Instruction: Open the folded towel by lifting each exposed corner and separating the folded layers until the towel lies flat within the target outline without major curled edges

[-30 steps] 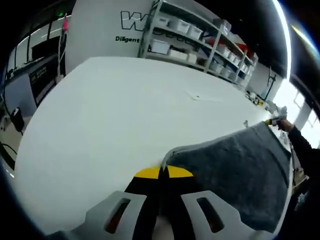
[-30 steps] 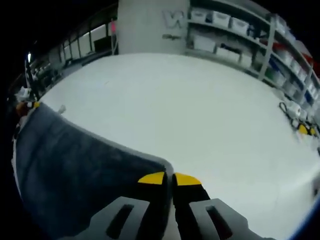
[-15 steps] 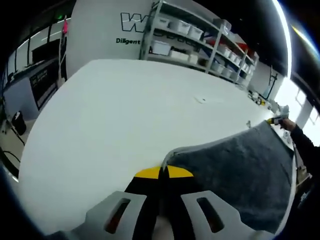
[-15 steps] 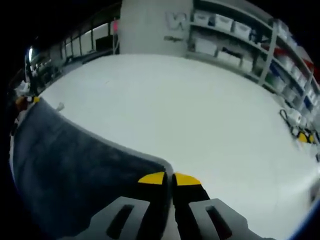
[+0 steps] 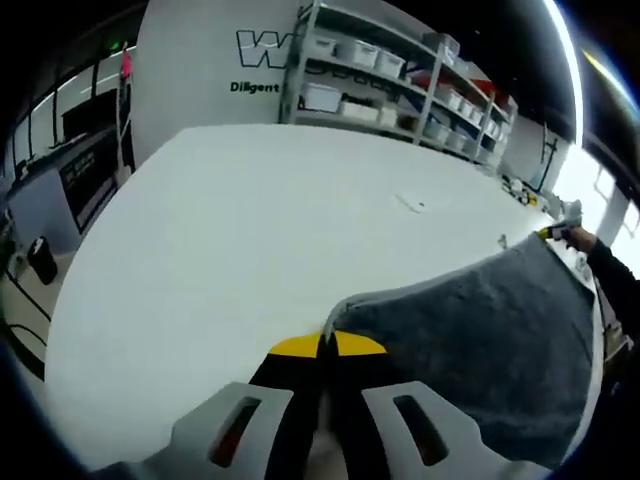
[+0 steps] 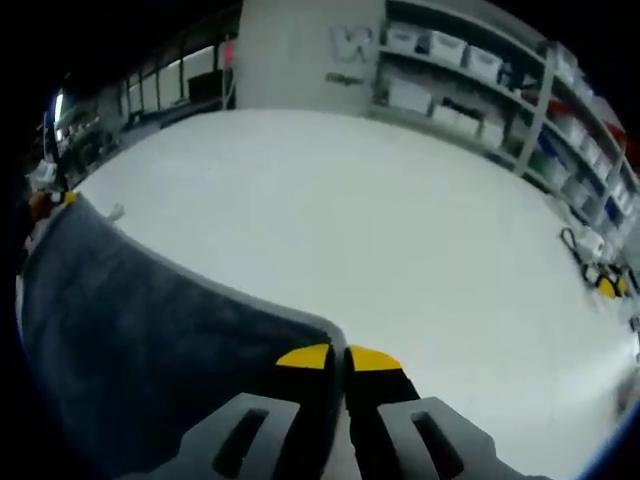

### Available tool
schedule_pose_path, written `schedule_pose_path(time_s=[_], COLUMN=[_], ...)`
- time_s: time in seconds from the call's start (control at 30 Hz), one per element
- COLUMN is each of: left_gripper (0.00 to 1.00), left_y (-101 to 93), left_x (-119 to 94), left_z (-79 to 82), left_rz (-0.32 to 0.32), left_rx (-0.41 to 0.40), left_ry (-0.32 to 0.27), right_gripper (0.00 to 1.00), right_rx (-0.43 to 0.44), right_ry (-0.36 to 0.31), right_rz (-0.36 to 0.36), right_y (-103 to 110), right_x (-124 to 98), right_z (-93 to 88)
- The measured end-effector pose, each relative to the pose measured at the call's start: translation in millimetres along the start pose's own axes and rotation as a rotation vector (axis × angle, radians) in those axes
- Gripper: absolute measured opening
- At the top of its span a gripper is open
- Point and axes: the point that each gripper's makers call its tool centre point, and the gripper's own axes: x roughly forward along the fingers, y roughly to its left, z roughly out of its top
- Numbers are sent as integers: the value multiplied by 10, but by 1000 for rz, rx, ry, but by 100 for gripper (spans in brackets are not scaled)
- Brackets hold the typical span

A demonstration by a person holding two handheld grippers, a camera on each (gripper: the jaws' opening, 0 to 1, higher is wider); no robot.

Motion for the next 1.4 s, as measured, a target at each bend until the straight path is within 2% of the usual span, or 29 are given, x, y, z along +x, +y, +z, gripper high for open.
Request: schedule_pose_path(time_s=[0.1, 0.13, 0.37, 0.6, 0.87, 0.93, 1.03, 1.17, 1.3, 1.4], left_gripper=[0, 0, 0, 0, 0, 0, 0, 0, 0, 0], left_y=[-26, -104, -141, -80, 14, 41, 73, 141, 181, 211], left_x=[14, 5, 27, 118, 196, 218, 240, 269, 332, 373], left_z=[-7, -31, -4, 95, 156, 180, 210, 251, 302, 341], left_rz=[1, 2, 13, 79, 99, 119, 139, 139, 128, 139], left_rx=[-1, 0, 15, 112, 141, 156, 177, 171, 145, 177], left_ry=[-1, -3, -4, -8, -7, -19, -28, -28, -21, -5], right_gripper=[0, 0, 0, 0, 0, 0, 0, 0, 0, 0], right_rx=[0, 1, 4, 0, 10, 49, 60, 18, 15, 17], right_ry=[-8, -9, -21, -33, -52, -74, -85, -55, -40, -50], right_rz=[-7, -10, -13, -20, -20, -13, -14, -25, -37, -57], right_y=[22, 22, -3, -12, -37, -21, -11, 24, 16, 30], right_x=[8, 20, 117, 184, 262, 274, 300, 314, 354, 385], right_z=[15, 29, 134, 205, 280, 291, 316, 339, 368, 398])
